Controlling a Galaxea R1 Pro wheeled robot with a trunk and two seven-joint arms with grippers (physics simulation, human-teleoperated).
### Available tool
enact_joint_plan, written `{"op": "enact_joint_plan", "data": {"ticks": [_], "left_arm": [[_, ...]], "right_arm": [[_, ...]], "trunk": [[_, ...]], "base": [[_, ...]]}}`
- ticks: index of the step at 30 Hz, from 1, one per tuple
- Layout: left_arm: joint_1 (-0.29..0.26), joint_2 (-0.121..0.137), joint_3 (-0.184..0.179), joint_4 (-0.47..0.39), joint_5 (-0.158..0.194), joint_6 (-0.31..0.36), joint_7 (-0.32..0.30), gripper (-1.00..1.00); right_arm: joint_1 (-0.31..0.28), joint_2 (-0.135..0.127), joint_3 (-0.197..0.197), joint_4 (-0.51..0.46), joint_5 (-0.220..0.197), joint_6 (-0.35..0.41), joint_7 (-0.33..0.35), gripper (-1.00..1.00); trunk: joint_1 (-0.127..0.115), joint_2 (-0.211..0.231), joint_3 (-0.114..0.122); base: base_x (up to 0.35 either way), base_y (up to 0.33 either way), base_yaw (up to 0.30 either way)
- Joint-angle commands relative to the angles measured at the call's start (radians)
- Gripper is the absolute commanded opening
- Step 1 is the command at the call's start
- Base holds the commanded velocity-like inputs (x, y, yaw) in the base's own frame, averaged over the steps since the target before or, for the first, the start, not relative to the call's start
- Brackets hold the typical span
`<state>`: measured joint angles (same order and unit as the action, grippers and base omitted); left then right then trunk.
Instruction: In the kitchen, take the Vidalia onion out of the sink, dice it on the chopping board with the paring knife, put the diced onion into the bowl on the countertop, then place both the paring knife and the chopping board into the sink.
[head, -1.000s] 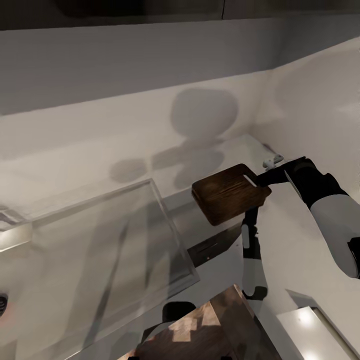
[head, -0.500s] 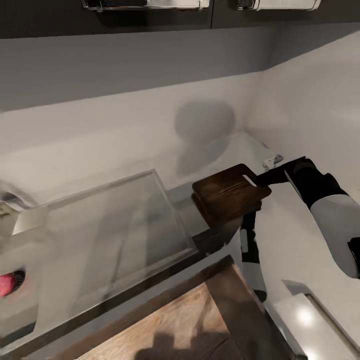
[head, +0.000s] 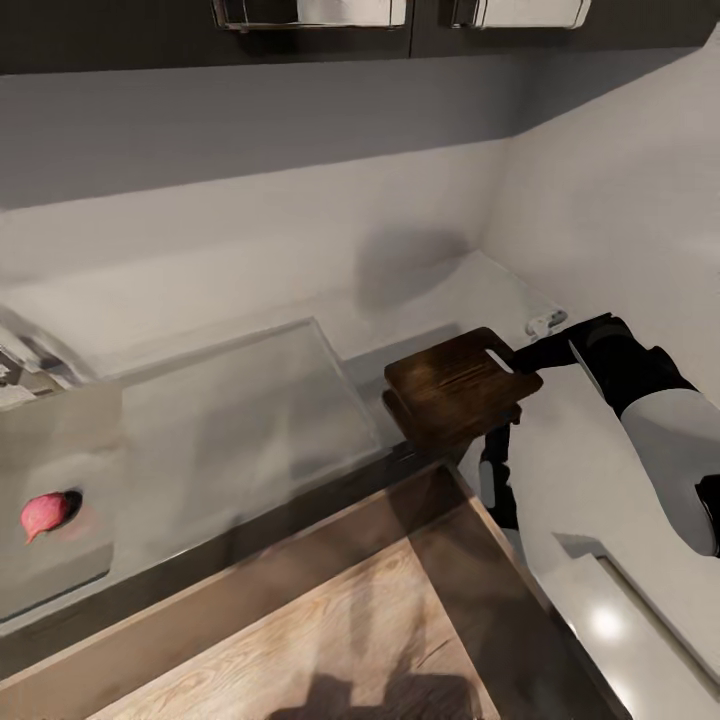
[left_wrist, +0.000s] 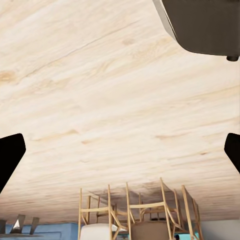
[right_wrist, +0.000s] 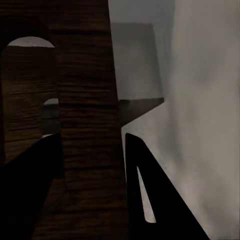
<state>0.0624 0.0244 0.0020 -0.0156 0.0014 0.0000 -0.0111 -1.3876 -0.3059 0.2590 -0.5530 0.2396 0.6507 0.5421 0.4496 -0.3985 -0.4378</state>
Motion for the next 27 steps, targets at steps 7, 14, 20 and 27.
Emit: {"op": "enact_joint_plan", "data": {"ticks": [7, 14, 20, 27], "left_arm": [[0.001, -0.017, 0.003, -0.010, 0.002, -0.002, -0.007, 1.00], [0.001, -0.056, 0.002, -0.023, 0.002, -0.026, -0.007, 1.00], [0.002, -0.071, 0.001, -0.027, 0.002, -0.060, -0.006, 1.00], [0.001, -0.072, 0.001, -0.027, 0.003, -0.096, -0.006, 1.00]], "right_arm": [[-0.019, -0.018, -0.003, -0.020, 0.021, 0.000, 0.012, -1.00], [-0.016, -0.059, -0.008, -0.037, 0.012, 0.014, 0.013, -1.00], [-0.013, -0.083, -0.013, -0.051, 0.007, 0.028, 0.013, -1.00], [-0.013, -0.084, -0.013, -0.091, 0.006, 0.063, 0.013, -1.00]], "trunk": [[0.000, -0.002, -0.001], [0.000, -0.002, -0.001], [0.000, -0.002, -0.001], [0.000, -0.002, -0.001]], "base": [[-0.014, 0.000, 0.000], [0.000, 0.000, 0.000], [0.000, 0.000, 0.000], [0.000, 0.000, 0.000]]}}
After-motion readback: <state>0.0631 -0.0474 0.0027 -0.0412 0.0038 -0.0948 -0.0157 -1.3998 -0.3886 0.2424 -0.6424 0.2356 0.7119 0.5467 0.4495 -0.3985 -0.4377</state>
